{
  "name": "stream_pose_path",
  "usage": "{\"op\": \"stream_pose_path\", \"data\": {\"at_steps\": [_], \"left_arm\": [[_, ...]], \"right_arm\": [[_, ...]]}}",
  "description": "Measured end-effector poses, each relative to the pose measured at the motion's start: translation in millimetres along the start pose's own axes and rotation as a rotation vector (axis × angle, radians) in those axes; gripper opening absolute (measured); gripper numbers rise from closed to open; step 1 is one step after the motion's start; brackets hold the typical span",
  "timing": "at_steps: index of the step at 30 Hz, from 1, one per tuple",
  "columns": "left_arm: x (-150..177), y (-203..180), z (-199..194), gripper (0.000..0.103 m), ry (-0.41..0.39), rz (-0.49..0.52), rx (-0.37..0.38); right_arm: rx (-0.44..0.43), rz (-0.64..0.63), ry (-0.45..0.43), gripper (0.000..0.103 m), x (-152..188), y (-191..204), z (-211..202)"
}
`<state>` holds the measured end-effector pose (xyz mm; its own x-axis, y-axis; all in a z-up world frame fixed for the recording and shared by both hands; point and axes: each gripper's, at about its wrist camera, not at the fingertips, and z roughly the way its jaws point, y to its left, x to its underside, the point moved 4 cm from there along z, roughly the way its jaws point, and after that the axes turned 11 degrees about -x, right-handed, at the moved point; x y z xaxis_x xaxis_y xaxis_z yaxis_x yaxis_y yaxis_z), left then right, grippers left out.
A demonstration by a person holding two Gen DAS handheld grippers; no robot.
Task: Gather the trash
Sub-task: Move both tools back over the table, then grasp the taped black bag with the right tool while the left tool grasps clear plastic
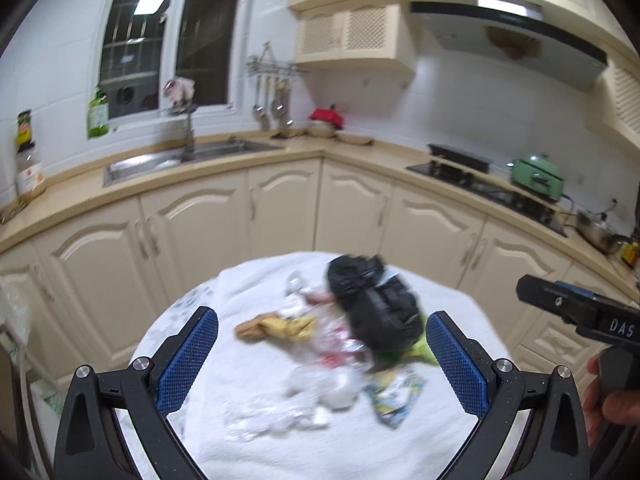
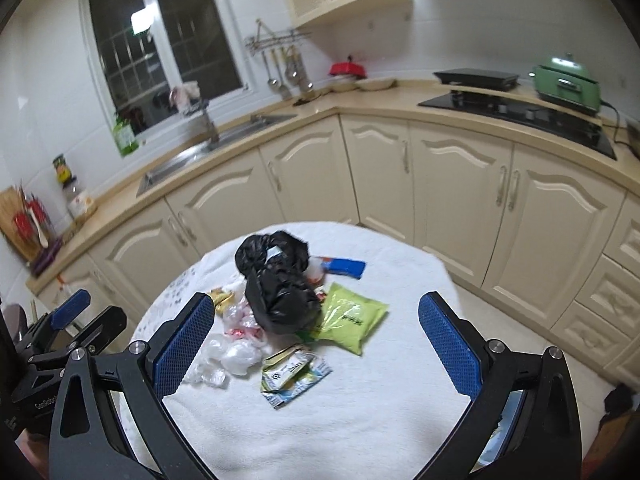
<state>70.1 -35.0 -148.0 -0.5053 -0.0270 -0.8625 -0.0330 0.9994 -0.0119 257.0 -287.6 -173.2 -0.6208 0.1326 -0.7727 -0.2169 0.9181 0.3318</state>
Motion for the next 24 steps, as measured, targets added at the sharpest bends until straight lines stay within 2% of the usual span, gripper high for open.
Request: {"op": "stream_pose_path", "data": {"at_steps": [4,8,9,15,24], "left_arm": [[6,9,1,0.102,0.021,-0.013,-0.02],[-1,16,15,0.102,0.059,-0.022,-0.029],[-11,17,23,0.102,0.068,-0.023,-0.029],[-23,36,66,0.102,0.13,-0.005,-0.025],[-4,16,112,0.102,0.209,0.062,-0.009]], "right_arm": [[-0.001,-0.029,0.047,0.103,2,6,23],[0.004,-0.054,0.106,0.103,2,10,55],[0.004,-0.06,0.118,0.103,2,12,63],[-0.004,-0.102,0.199,0.103,3,21,113],[0.035,-0.119,0.306,0.103,12,15,183]]}}
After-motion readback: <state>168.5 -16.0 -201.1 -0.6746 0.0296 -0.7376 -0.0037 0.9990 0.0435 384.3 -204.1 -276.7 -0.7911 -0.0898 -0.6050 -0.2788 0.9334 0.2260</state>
